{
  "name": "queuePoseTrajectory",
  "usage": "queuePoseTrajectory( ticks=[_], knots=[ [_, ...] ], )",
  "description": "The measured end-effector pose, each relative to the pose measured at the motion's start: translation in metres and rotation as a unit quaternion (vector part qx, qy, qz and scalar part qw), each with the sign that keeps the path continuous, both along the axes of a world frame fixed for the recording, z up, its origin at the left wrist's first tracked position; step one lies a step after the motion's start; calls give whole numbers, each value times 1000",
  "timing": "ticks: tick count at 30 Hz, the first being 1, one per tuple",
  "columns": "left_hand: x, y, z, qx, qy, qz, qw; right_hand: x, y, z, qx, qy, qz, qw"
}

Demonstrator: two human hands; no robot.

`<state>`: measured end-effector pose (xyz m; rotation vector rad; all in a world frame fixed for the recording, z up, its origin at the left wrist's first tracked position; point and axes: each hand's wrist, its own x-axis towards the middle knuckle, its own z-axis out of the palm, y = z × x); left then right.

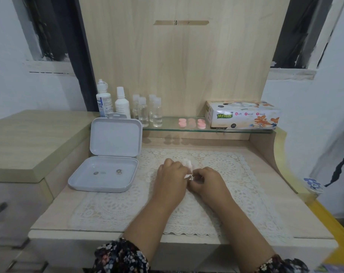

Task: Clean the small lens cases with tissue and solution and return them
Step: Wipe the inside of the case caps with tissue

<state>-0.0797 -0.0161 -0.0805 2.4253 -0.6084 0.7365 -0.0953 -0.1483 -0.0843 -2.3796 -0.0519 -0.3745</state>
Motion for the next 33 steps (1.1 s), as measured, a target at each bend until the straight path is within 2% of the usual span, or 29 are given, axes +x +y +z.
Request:
queuePoseTrajectory(
  ticks=[6, 13, 18, 23, 25, 28, 30, 33],
  knots=[
    [-13, 0, 5, 17, 3, -37, 999, -4, 0, 4, 7, -4, 8, 1000],
    [-16, -7, 5, 154, -100, 5, 983, -4, 0, 6, 12, 4, 5, 1000],
    [-9, -11, 3, 121, -66, 21, 990, -1, -1, 1, -1, 1, 0, 1000],
    [-7, -3, 13, -5, 91, -6, 996, -2, 0, 2, -6, -20, 5, 1000],
    [-6, 0, 10, -21, 81, -3, 997, -1, 0, 2, -9, -12, 6, 1000],
    [-12, -2, 8, 62, 6, 25, 998, -1, -1, 3, -5, -5, 5, 1000],
    [-13, -7, 5, 82, -31, 39, 995, -2, 0, 3, -9, -8, 4, 1000],
    [-9, -10, 4, 83, -33, 40, 995, -3, 1, 3, -14, -15, 3, 1000]
  ],
)
